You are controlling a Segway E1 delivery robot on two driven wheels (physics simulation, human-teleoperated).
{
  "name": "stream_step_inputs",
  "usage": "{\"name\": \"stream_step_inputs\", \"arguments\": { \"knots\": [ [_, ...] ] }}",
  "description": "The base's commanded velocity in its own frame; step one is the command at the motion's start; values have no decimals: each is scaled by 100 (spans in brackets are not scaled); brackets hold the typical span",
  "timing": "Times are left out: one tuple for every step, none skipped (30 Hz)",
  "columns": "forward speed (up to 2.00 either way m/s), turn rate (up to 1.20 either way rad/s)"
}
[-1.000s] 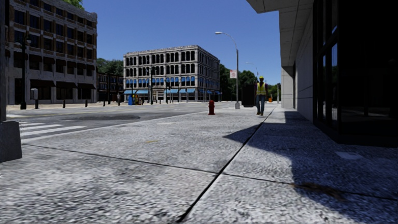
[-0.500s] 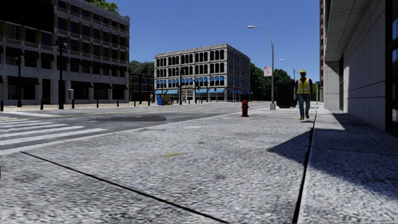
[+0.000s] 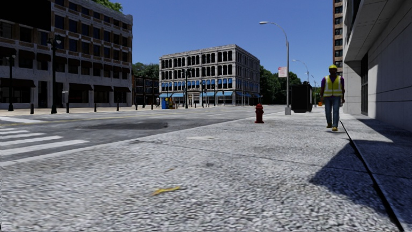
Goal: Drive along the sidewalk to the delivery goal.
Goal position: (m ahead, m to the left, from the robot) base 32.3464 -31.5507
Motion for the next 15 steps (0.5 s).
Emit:
{"name": "stream_step_inputs", "arguments": {
  "knots": [
    [200, 0],
    [200, 0],
    [200, 0],
    [200, 0],
    [200, 0],
    [200, 0],
    [200, 0],
    [200, 0],
    [200, 0],
    [200, 0],
    [200, 0],
    [200, 0],
    [200, 0],
    [200, 0],
    [200, 0]
  ]
}}
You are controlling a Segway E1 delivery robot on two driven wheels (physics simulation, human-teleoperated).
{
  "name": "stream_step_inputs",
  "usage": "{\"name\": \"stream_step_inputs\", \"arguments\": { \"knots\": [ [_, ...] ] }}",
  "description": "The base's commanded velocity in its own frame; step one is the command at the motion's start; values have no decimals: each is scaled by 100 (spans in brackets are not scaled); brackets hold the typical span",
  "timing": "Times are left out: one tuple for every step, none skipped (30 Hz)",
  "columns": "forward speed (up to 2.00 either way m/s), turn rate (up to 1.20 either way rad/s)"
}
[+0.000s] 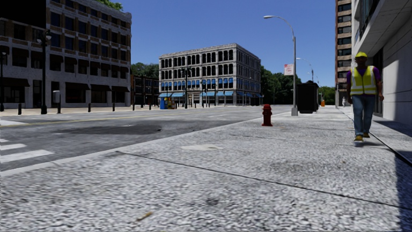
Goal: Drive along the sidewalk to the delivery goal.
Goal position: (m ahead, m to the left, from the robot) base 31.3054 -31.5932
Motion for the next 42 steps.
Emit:
{"name": "stream_step_inputs", "arguments": {
  "knots": [
    [200, 0],
    [200, 0],
    [200, 0],
    [200, 0],
    [200, 0],
    [200, 0],
    [200, 0],
    [200, 0],
    [200, 0],
    [200, -10],
    [200, -10],
    [200, -18],
    [200, -21],
    [200, -22],
    [200, -22],
    [200, -23],
    [200, -26],
    [200, -29],
    [200, -29],
    [200, -38],
    [200, -44],
    [200, -45],
    [200, -45],
    [200, -45],
    [200, -45],
    [200, -45],
    [200, -45],
    [200, -45],
    [200, -45],
    [200, -45],
    [200, -45],
    [200, -45],
    [200, -45],
    [200, -45],
    [200, -45],
    [200, -45],
    [200, -45],
    [200, -45],
    [200, -45],
    [200, -45],
    [200, -45],
    [200, -45]
  ]
}}
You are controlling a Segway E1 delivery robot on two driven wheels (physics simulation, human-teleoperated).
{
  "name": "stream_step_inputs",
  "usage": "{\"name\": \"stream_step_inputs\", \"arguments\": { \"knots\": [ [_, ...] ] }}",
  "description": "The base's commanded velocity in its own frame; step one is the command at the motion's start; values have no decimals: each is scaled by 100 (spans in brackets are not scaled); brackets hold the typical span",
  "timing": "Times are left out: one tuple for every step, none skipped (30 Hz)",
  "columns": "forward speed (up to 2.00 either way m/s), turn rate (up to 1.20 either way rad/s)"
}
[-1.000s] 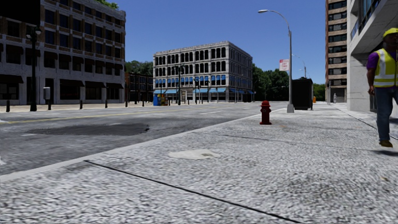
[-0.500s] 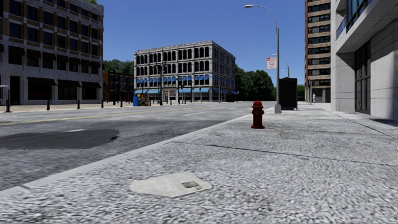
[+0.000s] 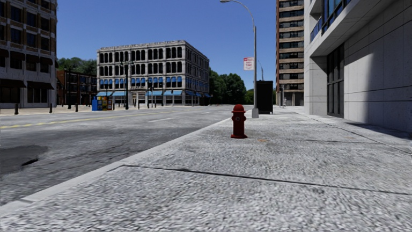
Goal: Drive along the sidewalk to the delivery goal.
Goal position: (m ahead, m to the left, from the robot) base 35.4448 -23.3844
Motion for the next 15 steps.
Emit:
{"name": "stream_step_inputs", "arguments": {
  "knots": [
    [200, -45],
    [200, -45],
    [200, -45],
    [200, -45],
    [200, -45],
    [200, -45],
    [200, -45],
    [200, -46],
    [200, -47],
    [200, -49],
    [200, -49],
    [200, -50],
    [200, -51],
    [200, -51],
    [200, -51]
  ]
}}
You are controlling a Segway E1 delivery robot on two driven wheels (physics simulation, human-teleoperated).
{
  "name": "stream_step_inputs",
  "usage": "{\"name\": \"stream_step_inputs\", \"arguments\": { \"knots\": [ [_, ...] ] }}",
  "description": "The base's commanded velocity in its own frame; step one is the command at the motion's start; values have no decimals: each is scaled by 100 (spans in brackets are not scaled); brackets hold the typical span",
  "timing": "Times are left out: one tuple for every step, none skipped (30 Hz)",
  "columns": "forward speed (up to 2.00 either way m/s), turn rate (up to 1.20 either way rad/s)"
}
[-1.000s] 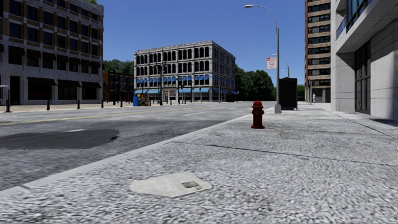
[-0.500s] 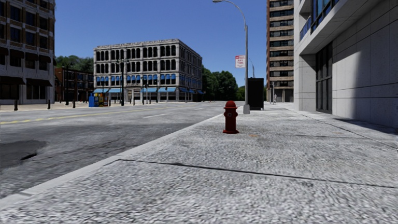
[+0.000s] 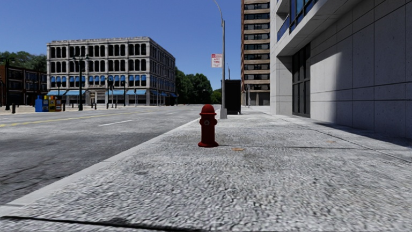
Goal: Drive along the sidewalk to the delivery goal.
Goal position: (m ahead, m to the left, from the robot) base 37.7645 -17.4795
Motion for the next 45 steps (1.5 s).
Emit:
{"name": "stream_step_inputs", "arguments": {
  "knots": [
    [200, -51],
    [200, -51],
    [200, -51],
    [200, -51],
    [200, -51],
    [200, -51],
    [200, -51],
    [200, -51],
    [200, -51],
    [200, -51],
    [200, -51],
    [200, -51],
    [200, -51],
    [200, -51],
    [200, -51],
    [200, -51],
    [200, -51],
    [200, -51],
    [200, -51],
    [200, -51],
    [200, -51],
    [200, -51],
    [200, -51],
    [200, -51],
    [200, -51],
    [200, -51],
    [200, -51],
    [200, -45],
    [200, 0],
    [200, 0],
    [200, 0],
    [200, 0],
    [200, 0],
    [200, 0],
    [200, 0],
    [200, 0],
    [200, 0],
    [200, 0],
    [200, 0],
    [200, 0],
    [200, 0],
    [200, 0],
    [200, 0],
    [200, 0],
    [200, 0]
  ]
}}
